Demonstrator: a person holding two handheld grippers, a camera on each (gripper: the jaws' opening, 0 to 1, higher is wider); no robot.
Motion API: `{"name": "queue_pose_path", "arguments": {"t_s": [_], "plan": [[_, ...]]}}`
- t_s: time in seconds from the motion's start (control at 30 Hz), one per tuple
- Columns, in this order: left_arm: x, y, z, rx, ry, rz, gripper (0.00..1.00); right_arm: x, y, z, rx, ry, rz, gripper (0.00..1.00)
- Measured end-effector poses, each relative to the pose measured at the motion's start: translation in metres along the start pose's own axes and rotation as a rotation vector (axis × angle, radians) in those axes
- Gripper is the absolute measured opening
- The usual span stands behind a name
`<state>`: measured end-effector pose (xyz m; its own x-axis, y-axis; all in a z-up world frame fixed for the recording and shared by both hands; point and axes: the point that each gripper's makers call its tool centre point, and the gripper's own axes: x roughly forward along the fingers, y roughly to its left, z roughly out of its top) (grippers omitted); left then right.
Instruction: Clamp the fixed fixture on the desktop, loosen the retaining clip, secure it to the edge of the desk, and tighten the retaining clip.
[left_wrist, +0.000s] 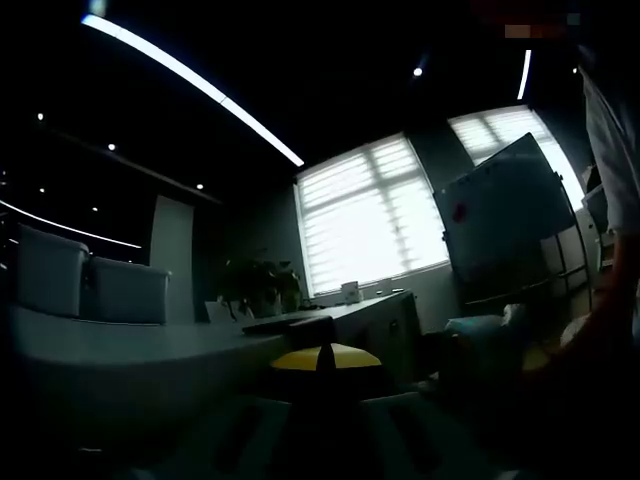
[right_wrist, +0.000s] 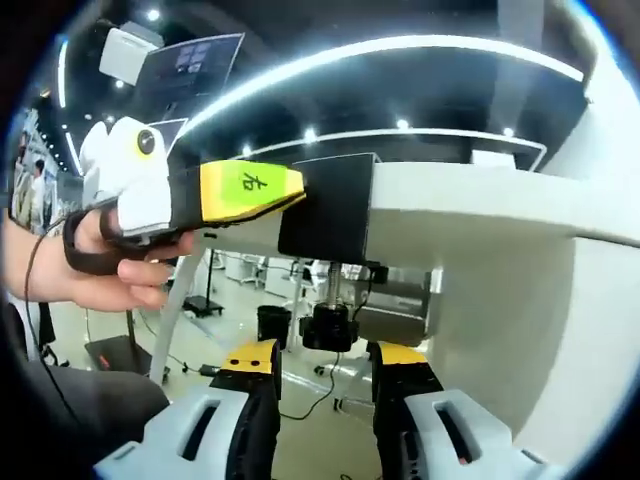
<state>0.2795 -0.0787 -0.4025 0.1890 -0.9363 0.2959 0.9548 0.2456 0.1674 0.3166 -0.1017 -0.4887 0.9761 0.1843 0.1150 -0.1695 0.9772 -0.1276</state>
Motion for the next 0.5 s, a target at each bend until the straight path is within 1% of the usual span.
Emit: {"name": "queue_pose_path", "arguments": {"t_s": [0.03,0.07,0.1,0.13,0.17,0.23,0.27,0.3,0.37,0.43,0.5], "plan": [[0.001,-0.001,-0.001,0.005,0.007,-0.002,0.01,-0.004,-0.005,0.001,0.022,-0.009,-0.048,0.35],[0.001,-0.001,-0.002,0.008,0.009,-0.002,0.01,-0.009,-0.017,0.001,0.065,-0.017,-0.162,0.36],[0.000,-0.001,-0.003,0.009,0.011,-0.002,0.01,-0.012,-0.019,0.001,0.111,-0.016,-0.211,0.38],[0.000,-0.001,-0.003,0.010,0.012,-0.002,0.01,-0.014,-0.017,0.003,0.182,-0.040,-0.235,0.38],[0.000,-0.001,-0.003,0.008,0.014,-0.002,0.01,-0.015,-0.014,0.003,0.163,-0.025,-0.232,0.38],[-0.001,0.000,-0.003,0.006,0.014,0.000,0.01,-0.014,-0.007,0.006,0.111,-0.021,-0.230,0.38],[-0.001,0.000,-0.004,0.005,0.014,0.001,0.01,-0.013,-0.004,0.009,0.065,-0.022,-0.229,0.38],[-0.001,0.000,-0.003,0.005,0.015,0.001,0.01,-0.012,-0.003,0.011,0.064,-0.032,-0.242,0.38],[-0.001,0.000,-0.003,0.009,0.018,-0.001,0.01,-0.010,0.001,0.016,0.072,-0.045,-0.240,0.38],[-0.001,-0.001,-0.002,0.011,0.019,0.001,0.01,-0.005,0.005,0.018,0.033,-0.043,-0.249,0.38],[-0.001,-0.001,-0.003,0.014,0.021,0.000,0.01,0.001,0.006,0.018,0.017,-0.043,-0.256,0.37]]}}
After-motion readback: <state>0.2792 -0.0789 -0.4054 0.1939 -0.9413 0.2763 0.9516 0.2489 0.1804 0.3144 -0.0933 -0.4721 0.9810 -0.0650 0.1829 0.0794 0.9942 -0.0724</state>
